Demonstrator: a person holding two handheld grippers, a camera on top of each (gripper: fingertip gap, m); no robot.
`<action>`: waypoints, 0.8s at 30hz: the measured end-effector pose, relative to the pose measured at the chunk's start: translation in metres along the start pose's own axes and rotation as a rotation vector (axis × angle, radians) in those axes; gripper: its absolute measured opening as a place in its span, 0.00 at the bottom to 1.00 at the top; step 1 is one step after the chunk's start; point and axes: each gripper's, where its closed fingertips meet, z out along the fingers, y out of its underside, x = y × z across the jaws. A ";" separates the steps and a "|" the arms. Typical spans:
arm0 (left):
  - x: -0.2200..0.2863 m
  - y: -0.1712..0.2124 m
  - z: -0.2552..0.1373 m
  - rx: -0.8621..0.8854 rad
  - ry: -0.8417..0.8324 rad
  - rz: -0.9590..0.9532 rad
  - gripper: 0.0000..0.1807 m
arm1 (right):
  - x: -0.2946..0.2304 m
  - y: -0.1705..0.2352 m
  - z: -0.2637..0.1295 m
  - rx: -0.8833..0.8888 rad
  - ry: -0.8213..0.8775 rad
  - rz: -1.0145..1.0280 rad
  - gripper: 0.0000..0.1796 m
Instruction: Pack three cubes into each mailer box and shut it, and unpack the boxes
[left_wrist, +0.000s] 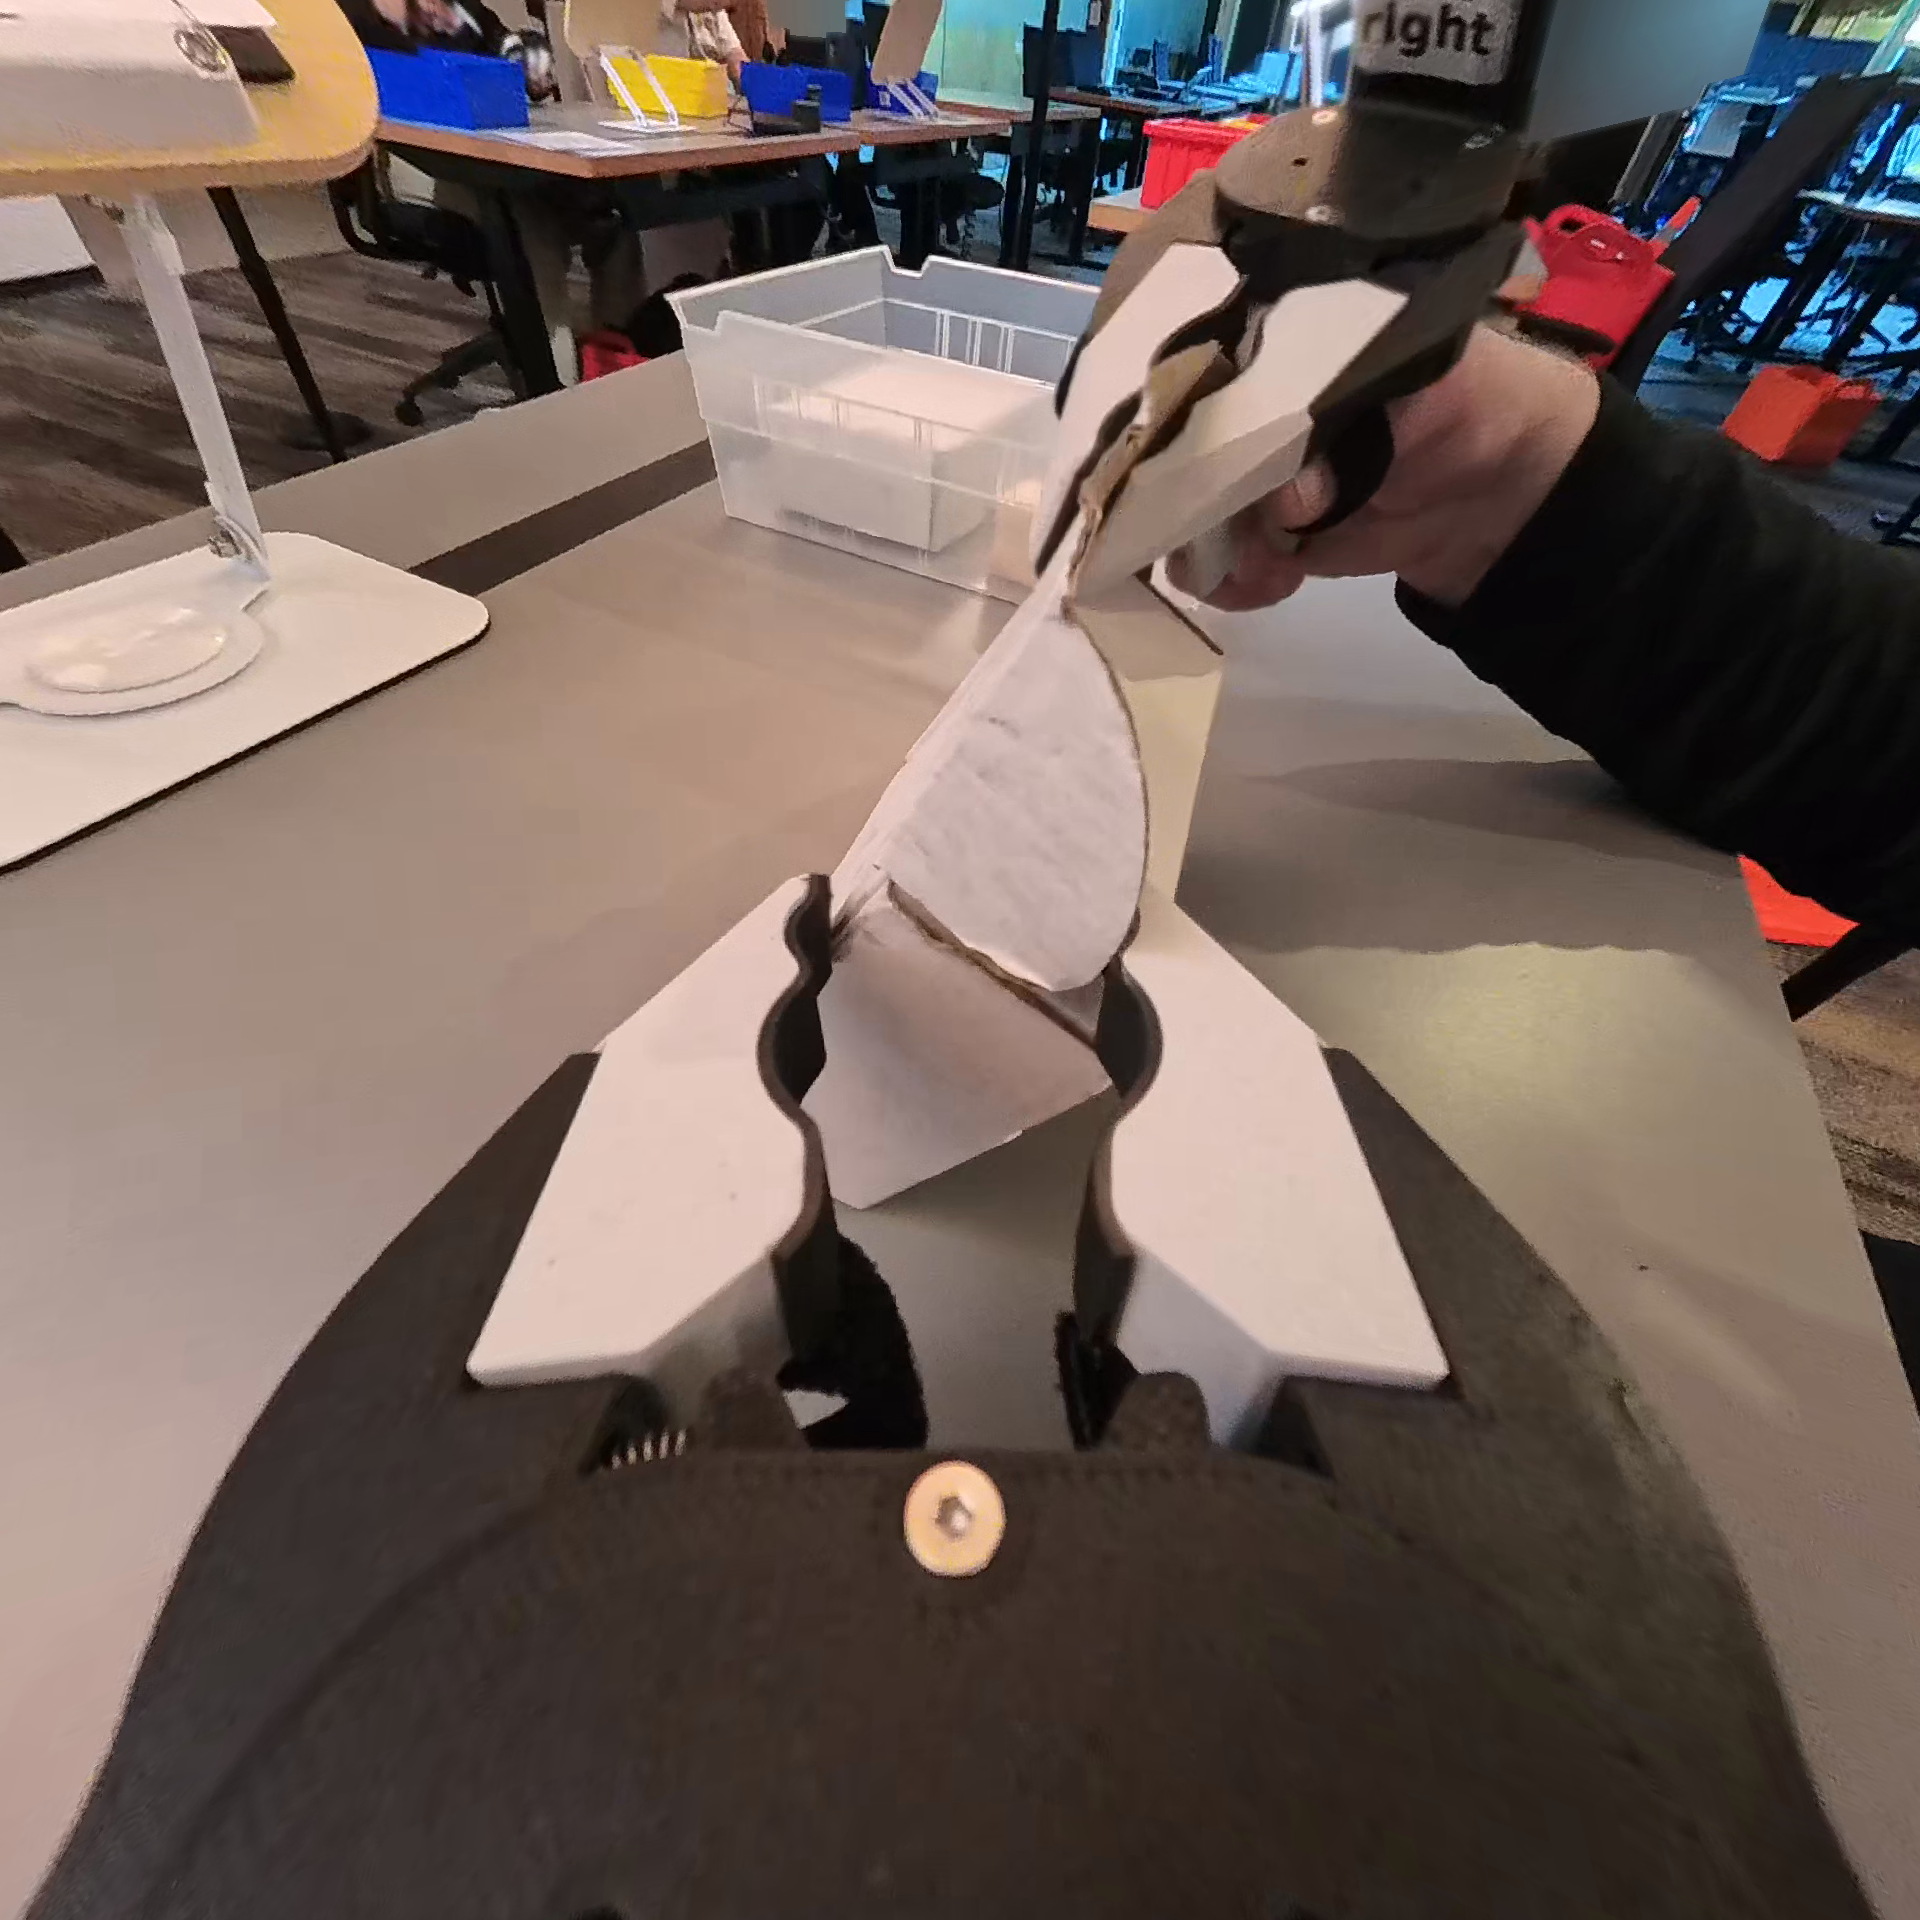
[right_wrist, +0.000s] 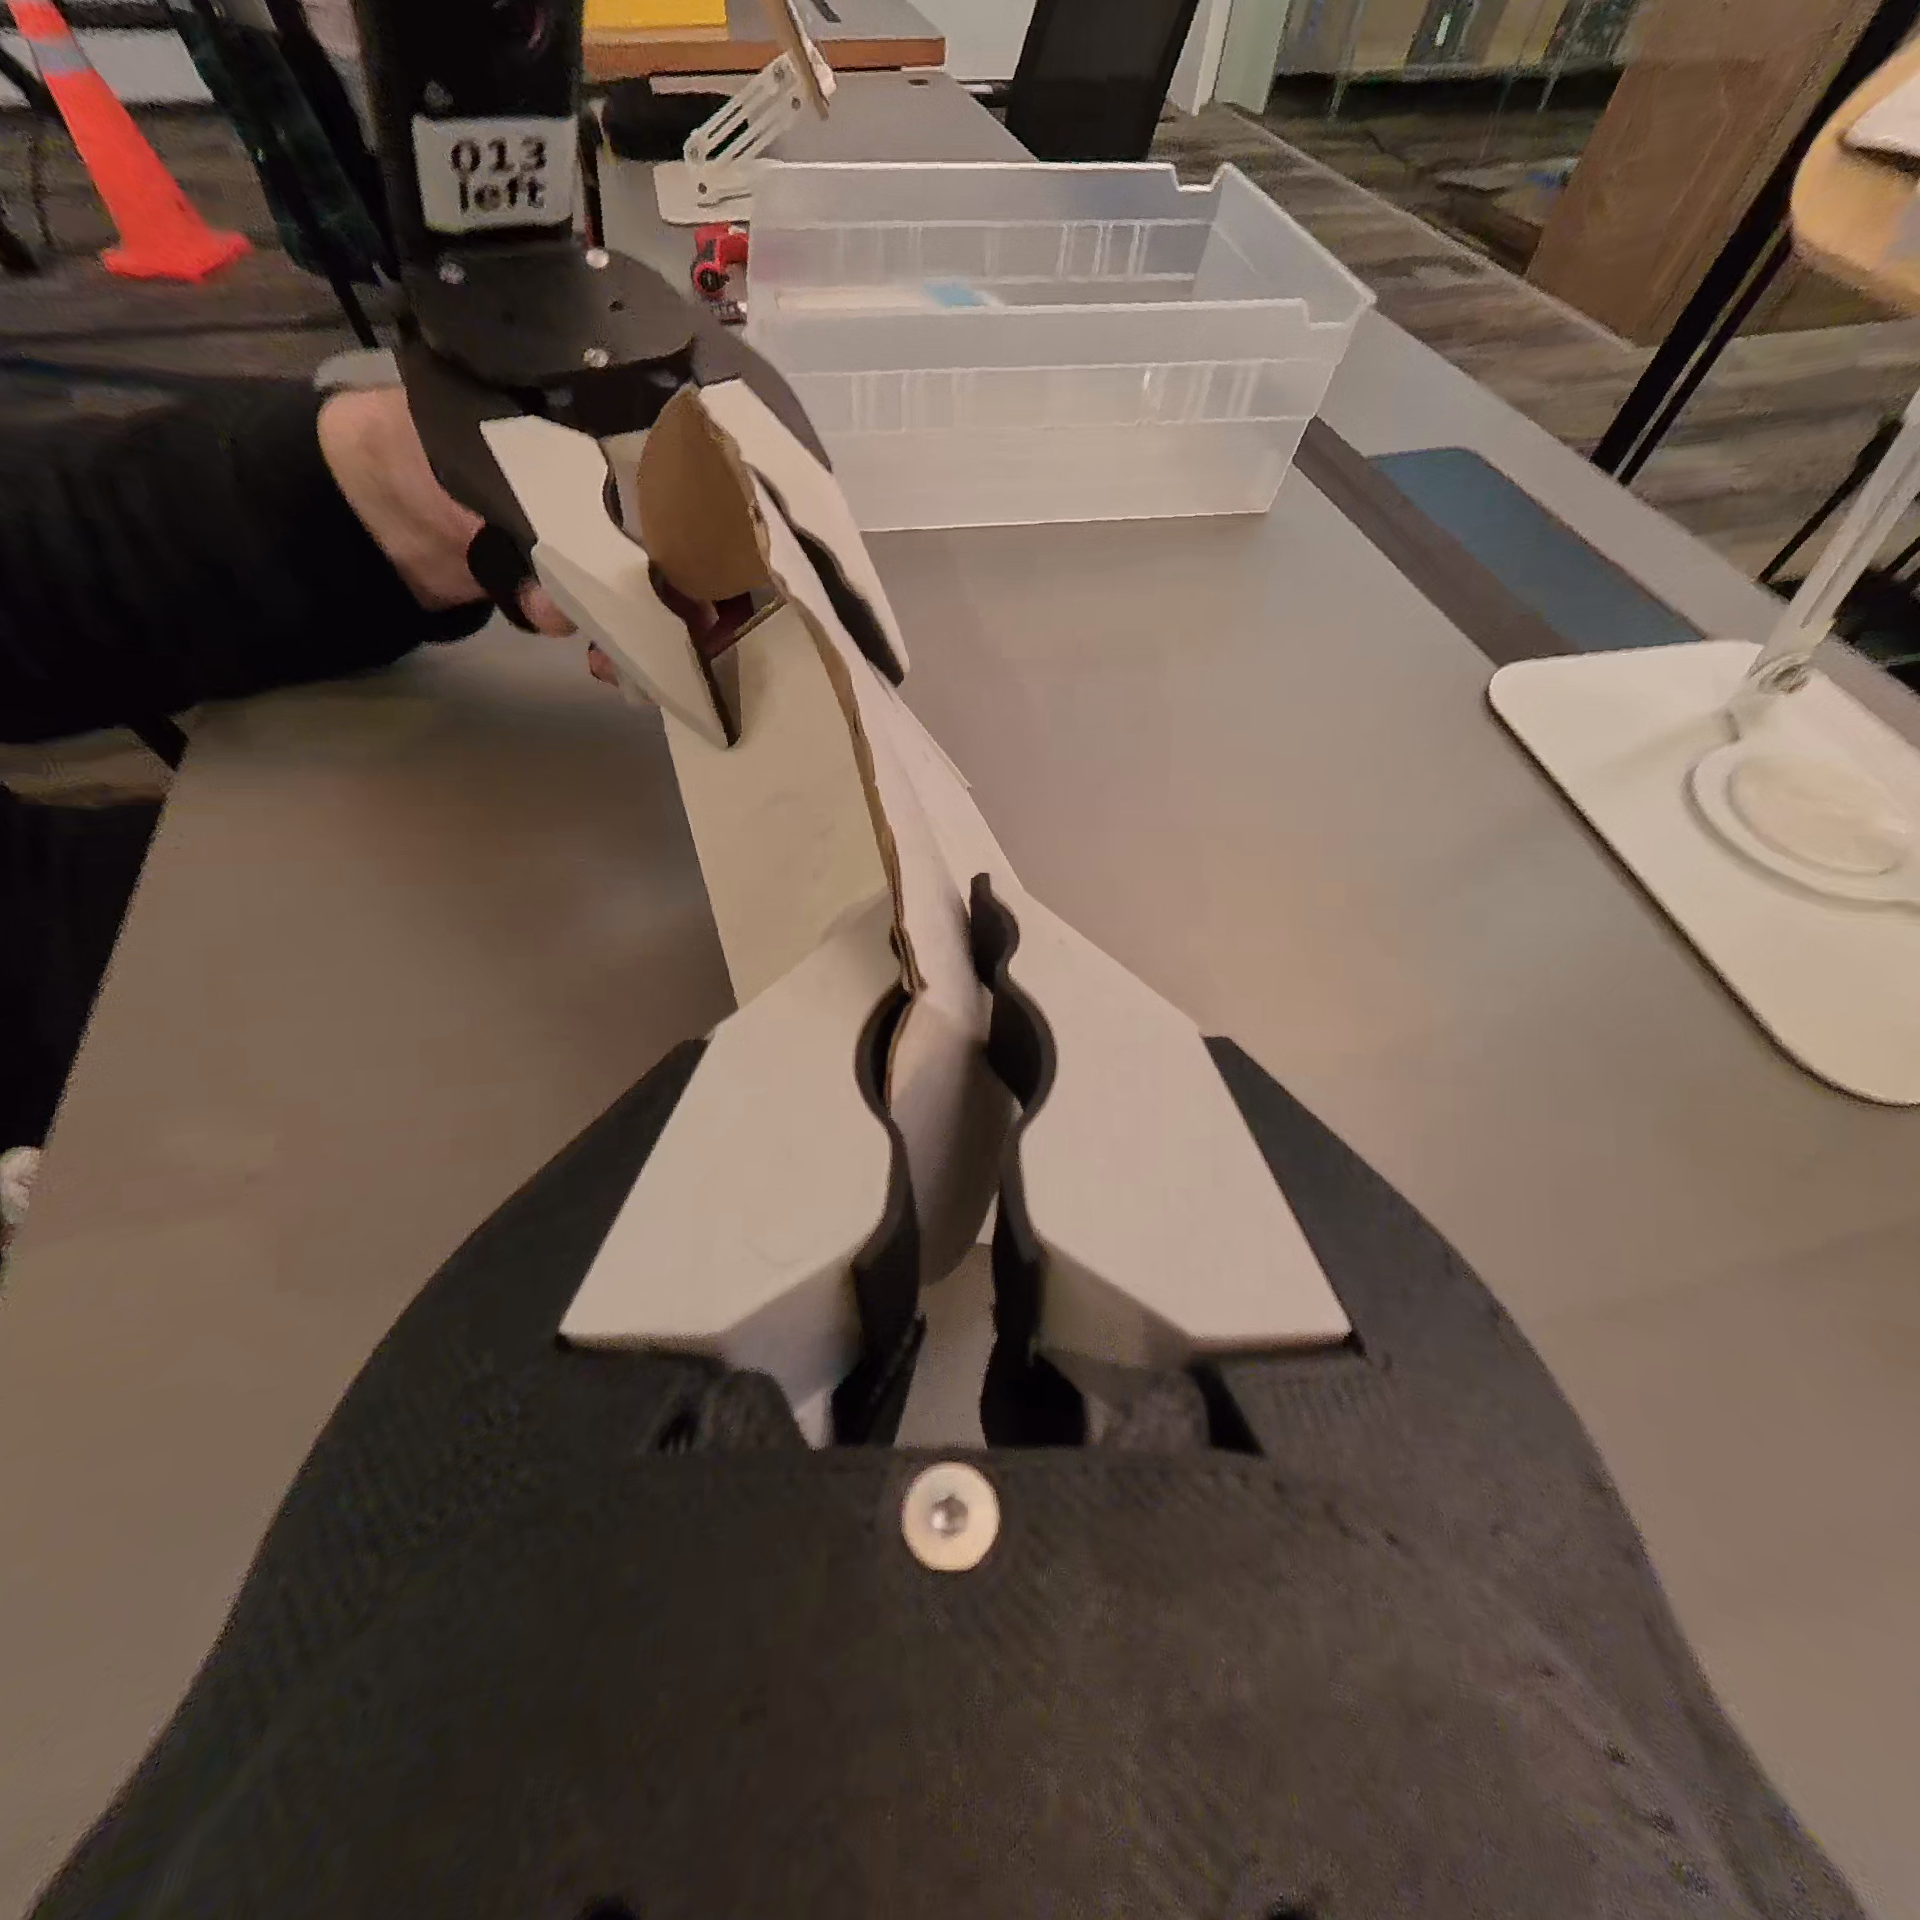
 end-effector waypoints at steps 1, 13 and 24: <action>0.000 0.000 0.000 -0.002 -0.001 0.008 0.27 | 0.001 0.000 0.000 0.007 -0.011 0.039 0.02; -0.003 -0.001 0.002 0.005 -0.010 0.034 0.25 | 0.015 -0.003 0.003 -0.018 -0.070 0.228 0.03; -0.004 -0.003 -0.003 0.004 -0.086 0.067 0.25 | 0.011 -0.001 0.003 -0.039 -0.078 0.176 0.02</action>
